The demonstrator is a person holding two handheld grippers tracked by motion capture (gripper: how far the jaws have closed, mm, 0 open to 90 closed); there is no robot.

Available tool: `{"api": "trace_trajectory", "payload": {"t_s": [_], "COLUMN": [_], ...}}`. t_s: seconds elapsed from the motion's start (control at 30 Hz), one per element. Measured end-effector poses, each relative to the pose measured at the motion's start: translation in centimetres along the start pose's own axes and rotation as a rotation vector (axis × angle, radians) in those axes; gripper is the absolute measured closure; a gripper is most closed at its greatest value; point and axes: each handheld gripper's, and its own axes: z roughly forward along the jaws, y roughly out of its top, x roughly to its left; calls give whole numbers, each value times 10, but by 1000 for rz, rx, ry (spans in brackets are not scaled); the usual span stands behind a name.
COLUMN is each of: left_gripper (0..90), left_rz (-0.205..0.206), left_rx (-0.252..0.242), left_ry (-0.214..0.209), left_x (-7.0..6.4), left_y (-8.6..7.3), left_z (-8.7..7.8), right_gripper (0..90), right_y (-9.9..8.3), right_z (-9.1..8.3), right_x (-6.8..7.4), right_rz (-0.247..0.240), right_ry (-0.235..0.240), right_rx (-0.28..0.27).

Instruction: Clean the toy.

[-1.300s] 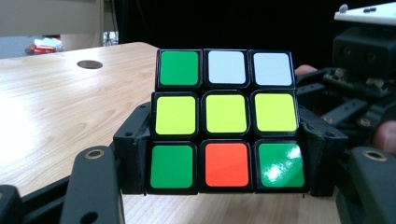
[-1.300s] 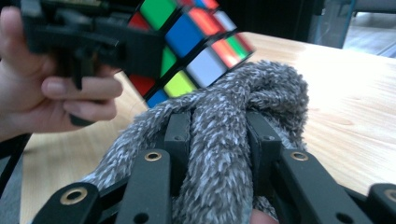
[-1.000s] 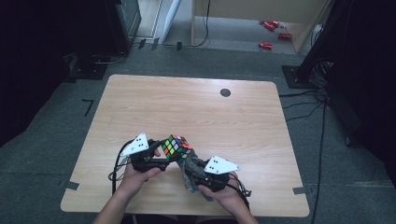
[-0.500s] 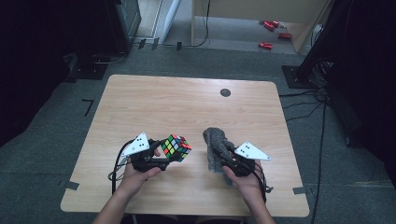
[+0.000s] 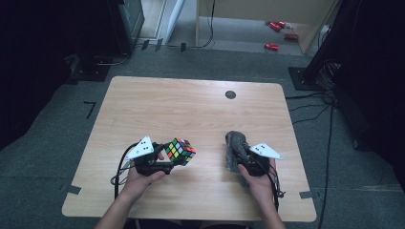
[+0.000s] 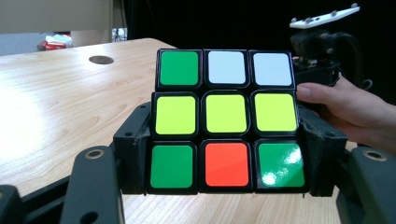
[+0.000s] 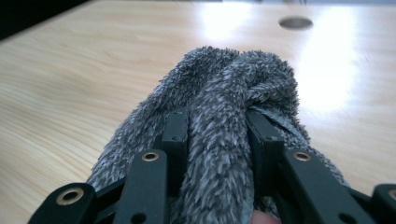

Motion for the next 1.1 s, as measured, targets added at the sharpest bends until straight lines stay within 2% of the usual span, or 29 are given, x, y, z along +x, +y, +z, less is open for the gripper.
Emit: {"api": "trace_trajectory", "payload": {"t_s": [0.03, 0.2, 0.27, 0.4, 0.53, 0.63, 0.67, 0.73, 0.77, 0.8, 0.83, 0.87, 0.9, 0.93, 1.03, 1.1], "left_gripper": [342, 342, 342, 342, 342, 342, 342, 342, 342, 342, 342, 342, 342, 342, 342, 342], "left_rz": [0, -2, -5, -9, -10, -19, -19, -22, -26, -31, -36, -39, -44, -52, -62, -62], "left_rx": [1, 3, 4, 8, 19, 18, 18, 18, 19, 20, 22, 22, 24, 27, 44, 62], "left_ry": [1, 8, 13, 18, 25, 28, 28, 29, 30, 31, 31, 32, 35, 40, 49, 54], "left_x": [0, 1, 2, 3, 4, 4, 4, 4, 4, 4, 4, 4, 4, 4, 3, 1], "left_y": [0, 0, 0, 0, -1, -1, -1, 0, 0, 0, 0, 0, 1, 1, 2, 2], "left_z": [0, 0, -1, -1, 0, 1, 1, 1, 1, 1, 1, 1, 2, 2, 5, 8], "right_gripper": [648, 611, 560, 507, 436, 421, 421, 407, 401, 394, 394, 388, 382, 371, 329, 300], "right_y": [-3, -6, -6, -5, -1, 5, 5, 8, 11, 11, 11, 11, 11, 11, 9, 8], "right_z": [3, 7, 8, 7, 4, -2, -2, -4, -5, -5, -5, -5, -5, -4, -2, 0], "right_x": [-1, 0, 0, -1, -3, 4, 4, 12, 22, 27, 27, 33, 37, 48, 65, 74], "right_rz": [-7, -7, -7, -7, 19, -3, -3, -26, -52, -67, -67, -87, -103, -134, -177, -212], "right_ry": [-8, 9, 28, 34, 55, 109, 109, 149, 193, 227, 227, 269, 290, 338, 388, 399], "right_rx": [28, 48, 44, 29, 17, -41, -41, -71, -95, -103, -103, -111, -118, -126, -130, -136]}}
